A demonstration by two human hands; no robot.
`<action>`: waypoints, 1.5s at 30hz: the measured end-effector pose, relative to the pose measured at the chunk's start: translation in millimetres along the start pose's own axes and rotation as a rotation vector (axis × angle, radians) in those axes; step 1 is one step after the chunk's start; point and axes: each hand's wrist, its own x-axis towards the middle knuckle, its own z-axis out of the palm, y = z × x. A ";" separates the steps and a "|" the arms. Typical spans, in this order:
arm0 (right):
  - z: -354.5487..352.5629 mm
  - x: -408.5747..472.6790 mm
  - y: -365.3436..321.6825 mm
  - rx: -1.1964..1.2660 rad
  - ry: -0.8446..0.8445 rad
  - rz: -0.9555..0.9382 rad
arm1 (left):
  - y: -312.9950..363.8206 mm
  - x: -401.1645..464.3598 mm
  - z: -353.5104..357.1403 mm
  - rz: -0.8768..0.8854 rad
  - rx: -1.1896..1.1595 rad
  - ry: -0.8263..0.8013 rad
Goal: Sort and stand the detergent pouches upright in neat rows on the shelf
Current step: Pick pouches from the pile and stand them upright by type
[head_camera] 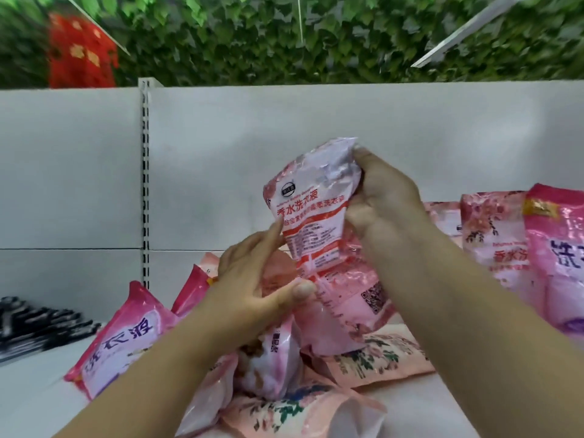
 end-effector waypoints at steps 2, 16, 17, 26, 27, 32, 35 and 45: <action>16.6 -7.3 15.3 0.137 -0.137 0.137 | 8.7 6.4 0.8 -0.042 -0.239 0.051; -25.6 -30.7 29.6 -0.511 -0.222 0.145 | 30.0 -5.1 -13.0 -0.232 -0.731 0.196; -28.5 -38.9 32.2 -0.535 -0.308 0.222 | 31.4 -6.0 -13.7 -0.214 -0.741 0.212; -39.8 -41.5 38.0 -0.323 -0.276 0.287 | 23.9 -8.1 -2.2 -0.042 -0.660 0.149; -39.7 -41.0 37.0 -0.260 -0.252 0.234 | 22.1 -7.9 -1.9 -0.026 -0.674 0.170; -41.5 -31.3 29.4 -0.131 -0.103 0.010 | 25.0 -6.8 0.1 -0.132 -0.454 0.096; -44.4 -28.2 17.0 -0.154 -0.181 0.070 | 21.8 -3.3 -0.7 -0.175 -0.475 0.033; -55.9 -3.4 15.5 0.027 -0.034 0.188 | 10.5 4.1 -11.7 -0.333 -0.945 -0.318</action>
